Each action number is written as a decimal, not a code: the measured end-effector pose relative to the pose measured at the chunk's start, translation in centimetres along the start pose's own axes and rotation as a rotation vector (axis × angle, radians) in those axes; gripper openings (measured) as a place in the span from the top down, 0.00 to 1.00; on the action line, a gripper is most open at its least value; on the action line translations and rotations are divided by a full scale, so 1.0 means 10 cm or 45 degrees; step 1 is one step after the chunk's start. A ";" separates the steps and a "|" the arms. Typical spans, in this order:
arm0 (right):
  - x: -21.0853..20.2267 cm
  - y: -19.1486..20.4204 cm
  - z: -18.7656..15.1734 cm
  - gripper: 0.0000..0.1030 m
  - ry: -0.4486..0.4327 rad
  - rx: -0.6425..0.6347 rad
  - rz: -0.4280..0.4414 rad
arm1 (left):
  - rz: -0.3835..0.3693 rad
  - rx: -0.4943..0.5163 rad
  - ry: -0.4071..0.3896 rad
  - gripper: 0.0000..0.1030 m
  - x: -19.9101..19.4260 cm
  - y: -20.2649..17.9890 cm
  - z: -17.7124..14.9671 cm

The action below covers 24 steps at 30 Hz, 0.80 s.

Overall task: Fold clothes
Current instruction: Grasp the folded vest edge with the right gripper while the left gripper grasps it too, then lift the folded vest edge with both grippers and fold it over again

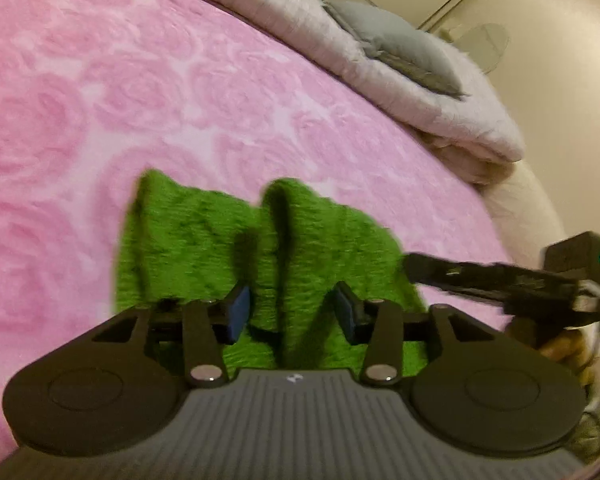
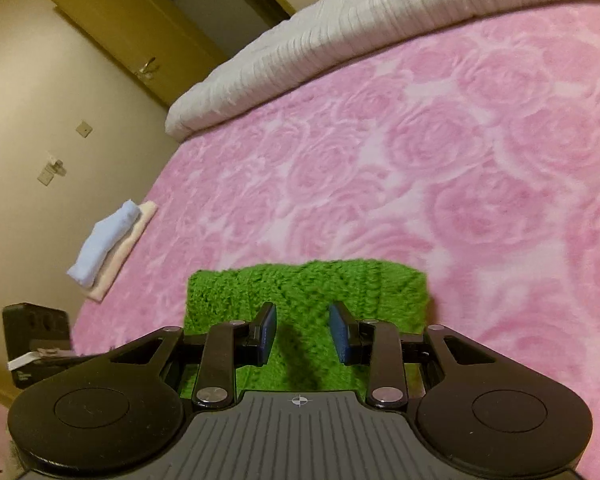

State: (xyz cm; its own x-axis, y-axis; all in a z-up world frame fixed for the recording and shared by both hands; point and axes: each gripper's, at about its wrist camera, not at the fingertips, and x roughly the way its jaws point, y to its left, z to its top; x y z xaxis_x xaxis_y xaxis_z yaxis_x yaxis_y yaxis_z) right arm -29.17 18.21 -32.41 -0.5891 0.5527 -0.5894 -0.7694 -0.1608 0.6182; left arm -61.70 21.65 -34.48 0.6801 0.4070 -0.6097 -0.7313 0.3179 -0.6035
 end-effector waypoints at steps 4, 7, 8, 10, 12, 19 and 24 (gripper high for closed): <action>0.19 0.05 0.04 0.68 0.037 -0.037 -0.032 | -0.013 0.038 -0.001 0.88 0.04 0.03 0.04; 0.26 0.12 0.08 0.68 0.056 -0.059 -0.037 | -0.020 0.089 -0.018 0.89 -0.07 0.06 0.08; 0.29 0.16 0.08 0.68 0.066 -0.079 -0.045 | -0.017 0.096 -0.024 0.89 -0.11 0.07 0.10; 0.33 0.24 0.07 0.68 0.080 -0.122 -0.050 | -0.008 0.090 -0.037 0.89 -0.19 0.13 0.13; 0.37 0.32 0.06 0.68 0.089 -0.157 -0.049 | 0.007 0.091 -0.041 0.89 -0.24 0.17 0.15; 0.43 0.45 0.00 0.68 0.114 -0.241 -0.094 | 0.012 0.073 -0.030 0.89 -0.24 0.24 0.15; 0.40 0.45 0.01 0.68 0.116 -0.248 -0.091 | -0.031 0.061 -0.066 0.89 -0.38 0.15 0.21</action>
State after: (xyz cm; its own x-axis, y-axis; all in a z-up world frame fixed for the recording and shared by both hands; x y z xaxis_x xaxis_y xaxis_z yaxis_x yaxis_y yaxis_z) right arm -34.99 19.73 -31.91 -0.5446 0.4934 -0.6783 -0.8379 -0.2836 0.4664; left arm -65.54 22.36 -32.02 0.6950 0.4419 -0.5671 -0.7171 0.3685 -0.5916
